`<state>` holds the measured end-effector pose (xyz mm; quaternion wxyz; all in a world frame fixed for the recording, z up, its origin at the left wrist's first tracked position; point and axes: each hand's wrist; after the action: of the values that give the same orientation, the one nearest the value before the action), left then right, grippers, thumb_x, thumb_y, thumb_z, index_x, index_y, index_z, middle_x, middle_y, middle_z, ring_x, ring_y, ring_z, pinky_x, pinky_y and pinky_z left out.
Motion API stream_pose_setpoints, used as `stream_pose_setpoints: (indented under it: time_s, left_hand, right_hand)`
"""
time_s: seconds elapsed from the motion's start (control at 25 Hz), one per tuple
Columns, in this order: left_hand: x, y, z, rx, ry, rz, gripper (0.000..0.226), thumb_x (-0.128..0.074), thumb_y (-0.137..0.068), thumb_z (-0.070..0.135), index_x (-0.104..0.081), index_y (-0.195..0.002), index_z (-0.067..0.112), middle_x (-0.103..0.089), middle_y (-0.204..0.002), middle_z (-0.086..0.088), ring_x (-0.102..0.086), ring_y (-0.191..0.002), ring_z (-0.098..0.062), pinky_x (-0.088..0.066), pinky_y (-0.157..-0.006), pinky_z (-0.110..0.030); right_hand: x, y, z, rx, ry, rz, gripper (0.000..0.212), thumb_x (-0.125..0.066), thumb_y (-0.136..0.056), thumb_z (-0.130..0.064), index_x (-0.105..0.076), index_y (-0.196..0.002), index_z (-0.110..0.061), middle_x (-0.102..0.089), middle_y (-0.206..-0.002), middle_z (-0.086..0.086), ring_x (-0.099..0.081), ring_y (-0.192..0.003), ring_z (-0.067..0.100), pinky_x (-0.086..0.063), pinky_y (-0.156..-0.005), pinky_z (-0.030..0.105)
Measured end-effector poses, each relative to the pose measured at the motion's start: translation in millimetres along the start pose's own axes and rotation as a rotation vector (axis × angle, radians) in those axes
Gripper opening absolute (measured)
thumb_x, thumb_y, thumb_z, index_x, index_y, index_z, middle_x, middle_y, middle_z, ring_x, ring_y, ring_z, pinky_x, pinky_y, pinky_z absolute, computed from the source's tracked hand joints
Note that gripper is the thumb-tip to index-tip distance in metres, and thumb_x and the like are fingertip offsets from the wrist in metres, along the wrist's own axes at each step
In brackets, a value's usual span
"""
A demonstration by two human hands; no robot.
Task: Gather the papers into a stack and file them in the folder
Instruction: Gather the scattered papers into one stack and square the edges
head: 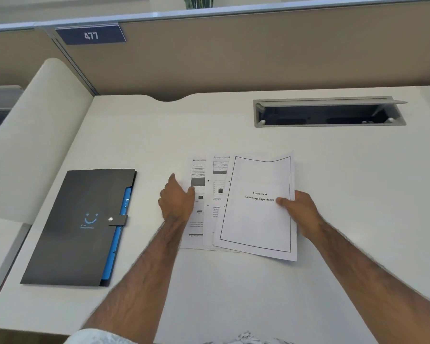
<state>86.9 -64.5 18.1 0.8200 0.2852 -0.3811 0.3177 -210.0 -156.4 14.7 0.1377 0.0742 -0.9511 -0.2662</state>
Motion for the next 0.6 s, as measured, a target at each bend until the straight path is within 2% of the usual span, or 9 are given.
stream_pose_setpoints:
  time_s: [0.08, 0.24, 0.36, 0.6]
  left_hand:
    - [-5, 4, 4, -0.003, -0.001, -0.010, 0.066, -0.063, -0.086, 0.036, -0.043, -0.144, 0.010, -0.066, -0.127, -0.011, -0.058, -0.121, -0.037, -0.043, -0.104, -0.053]
    - [-12, 15, 18, 0.074, -0.044, -0.064, 0.062, -0.068, -0.085, 0.038, -0.049, -0.136, 0.008, -0.065, -0.126, -0.011, -0.055, -0.122, -0.037, -0.040, -0.102, -0.048]
    - [-18, 22, 29, 0.107, -0.131, -0.093, 0.056, -0.071, -0.084, 0.043, -0.058, -0.123, 0.007, -0.064, -0.125, -0.013, -0.054, -0.121, -0.037, -0.041, -0.100, -0.047]
    - [-24, 28, 47, 0.093, -0.123, -0.142, 0.053, -0.071, -0.085, 0.043, -0.062, -0.123, 0.006, -0.050, -0.129, -0.014, -0.048, -0.124, -0.035, -0.042, -0.098, -0.043]
  right_hand:
    - [-5, -1, -1, 0.009, 0.006, 0.000, 0.014, -0.068, -0.091, -0.005, -0.069, -0.105, -0.009, -0.073, -0.106, 0.016, -0.069, -0.090, 0.030, -0.055, -0.081, 0.035]
    - [-14, -4, 1, 0.006, 0.057, -0.011, 0.015, -0.070, -0.090, -0.009, -0.071, -0.105, -0.008, -0.075, -0.108, 0.015, -0.073, -0.098, 0.034, -0.059, -0.090, 0.047]
    - [-21, -4, 3, 0.018, 0.113, -0.007, 0.019, -0.070, -0.089, -0.012, -0.071, -0.108, -0.007, -0.075, -0.106, 0.013, -0.072, -0.097, 0.033, -0.059, -0.088, 0.044]
    - [-32, -3, 3, 0.044, 0.191, -0.004, 0.019, -0.070, -0.088, -0.017, -0.072, -0.106, -0.010, -0.074, -0.101, 0.007, -0.072, -0.095, 0.030, -0.059, -0.086, 0.042]
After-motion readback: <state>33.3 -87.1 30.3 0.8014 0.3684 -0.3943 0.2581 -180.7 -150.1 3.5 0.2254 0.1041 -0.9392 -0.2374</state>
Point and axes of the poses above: each hand's wrist, its own y-axis away from the middle knuckle, its own x-axis out of the back of the hand, z = x × y
